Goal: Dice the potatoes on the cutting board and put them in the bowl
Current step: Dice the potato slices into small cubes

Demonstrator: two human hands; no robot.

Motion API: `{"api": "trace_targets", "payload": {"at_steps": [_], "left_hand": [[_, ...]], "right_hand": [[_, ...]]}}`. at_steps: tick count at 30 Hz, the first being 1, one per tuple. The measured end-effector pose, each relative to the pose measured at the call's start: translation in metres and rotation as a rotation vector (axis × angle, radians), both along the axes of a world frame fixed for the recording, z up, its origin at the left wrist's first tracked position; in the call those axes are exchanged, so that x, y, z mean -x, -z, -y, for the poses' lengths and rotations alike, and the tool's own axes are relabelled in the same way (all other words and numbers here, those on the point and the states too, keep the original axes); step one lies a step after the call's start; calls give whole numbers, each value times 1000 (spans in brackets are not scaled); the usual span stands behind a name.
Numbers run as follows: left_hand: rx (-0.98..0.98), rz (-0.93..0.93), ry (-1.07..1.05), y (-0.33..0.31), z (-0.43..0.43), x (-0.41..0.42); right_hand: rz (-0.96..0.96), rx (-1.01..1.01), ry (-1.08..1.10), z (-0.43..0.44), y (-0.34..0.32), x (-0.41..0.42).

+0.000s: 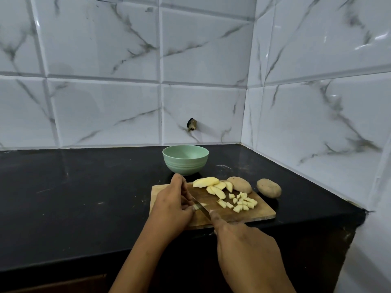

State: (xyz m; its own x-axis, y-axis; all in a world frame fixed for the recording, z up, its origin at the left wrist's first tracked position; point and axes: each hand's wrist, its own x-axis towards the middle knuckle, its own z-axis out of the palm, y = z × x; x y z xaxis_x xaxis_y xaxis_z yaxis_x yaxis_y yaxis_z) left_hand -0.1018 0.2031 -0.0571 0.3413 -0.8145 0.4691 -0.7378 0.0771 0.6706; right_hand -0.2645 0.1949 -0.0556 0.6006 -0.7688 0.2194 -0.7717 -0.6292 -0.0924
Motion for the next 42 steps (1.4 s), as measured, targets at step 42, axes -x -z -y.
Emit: {"api": "trace_targets", "payload": {"at_steps": [42], "left_hand": [[-183,139,-96,-4,24,17]], "right_hand": [[249,115,165,10,-8,27]]}}
